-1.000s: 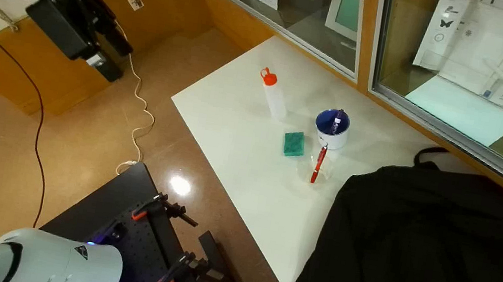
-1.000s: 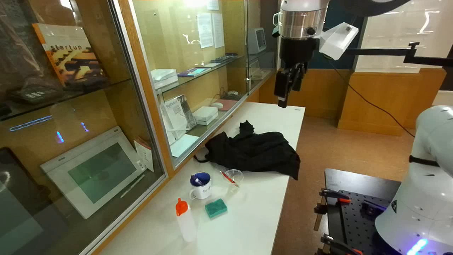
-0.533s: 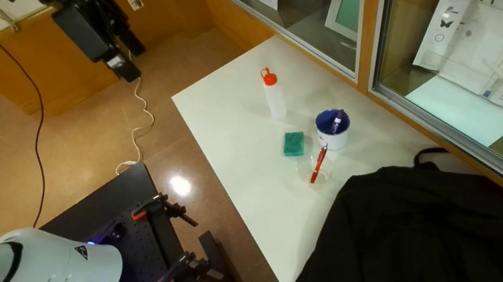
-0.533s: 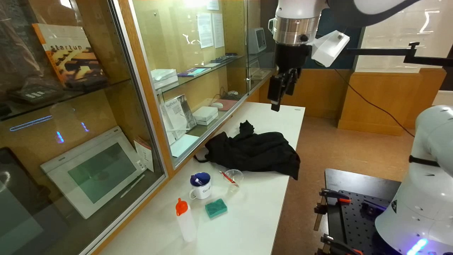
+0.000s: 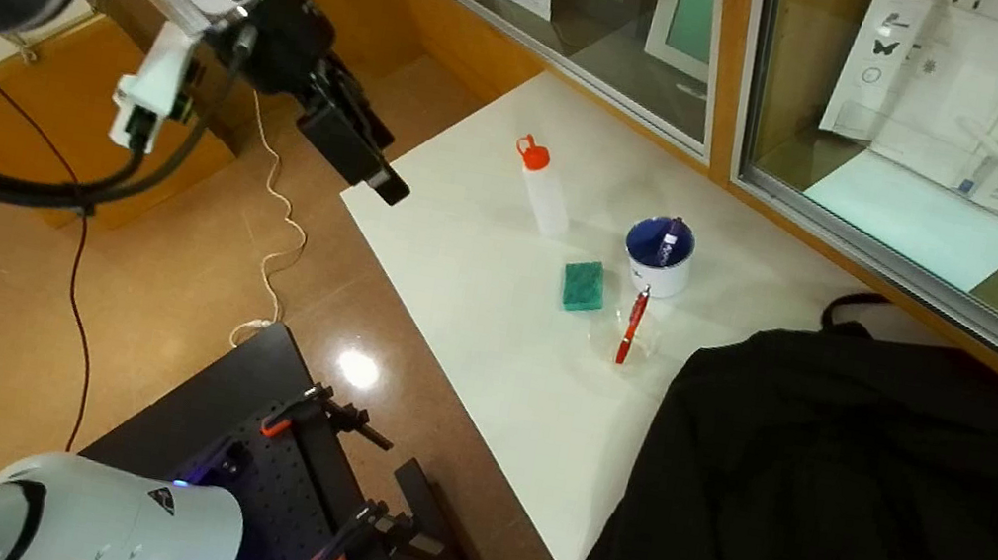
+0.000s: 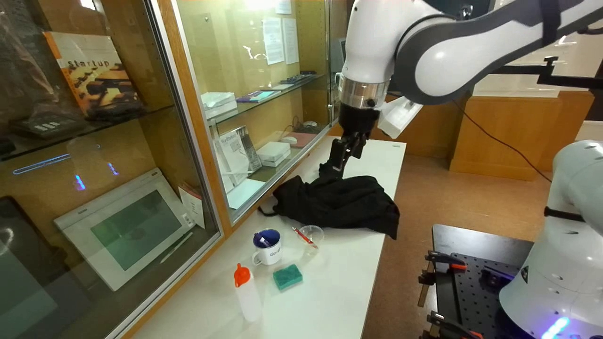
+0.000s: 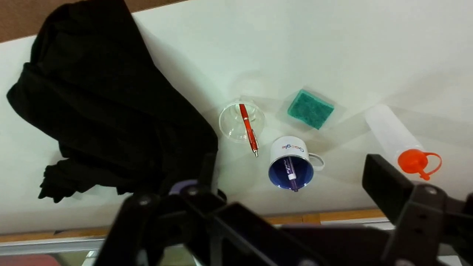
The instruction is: Move the green sponge to the bottom-left corner of the counter
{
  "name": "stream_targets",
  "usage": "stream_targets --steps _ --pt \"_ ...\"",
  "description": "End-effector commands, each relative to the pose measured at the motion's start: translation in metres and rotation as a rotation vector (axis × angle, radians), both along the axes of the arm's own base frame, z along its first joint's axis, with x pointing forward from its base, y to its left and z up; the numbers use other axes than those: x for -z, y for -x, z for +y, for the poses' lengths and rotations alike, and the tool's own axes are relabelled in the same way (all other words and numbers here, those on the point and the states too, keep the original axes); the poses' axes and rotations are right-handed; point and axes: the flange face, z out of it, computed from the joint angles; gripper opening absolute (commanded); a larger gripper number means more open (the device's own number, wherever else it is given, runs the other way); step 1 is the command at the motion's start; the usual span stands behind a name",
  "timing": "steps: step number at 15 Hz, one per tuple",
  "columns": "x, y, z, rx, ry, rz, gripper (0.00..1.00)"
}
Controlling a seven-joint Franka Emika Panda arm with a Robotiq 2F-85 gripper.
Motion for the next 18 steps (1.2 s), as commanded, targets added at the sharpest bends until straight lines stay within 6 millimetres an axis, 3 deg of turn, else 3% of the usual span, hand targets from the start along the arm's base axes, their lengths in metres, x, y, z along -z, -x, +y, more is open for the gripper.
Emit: stream_targets --steps 1,9,10,11,13,16,18 --pt "0.039 -0.023 -0.010 0.014 -0.027 0.004 1.00" --pt "0.132 -0.073 -0.023 0.078 -0.041 0.127 1.00" --pt "0.136 -0.075 -0.023 0.087 -0.031 0.148 1.00" --pt "0.127 -0.060 -0.024 0.060 -0.046 0.138 1.00" --pt "0.140 -0.069 -0.024 0.071 -0.042 0.158 1.00" --pt "0.143 -0.075 -0.028 0.096 -0.058 0.165 1.00" --pt "0.158 -0.082 -0.031 0.115 -0.099 0.163 1.00"
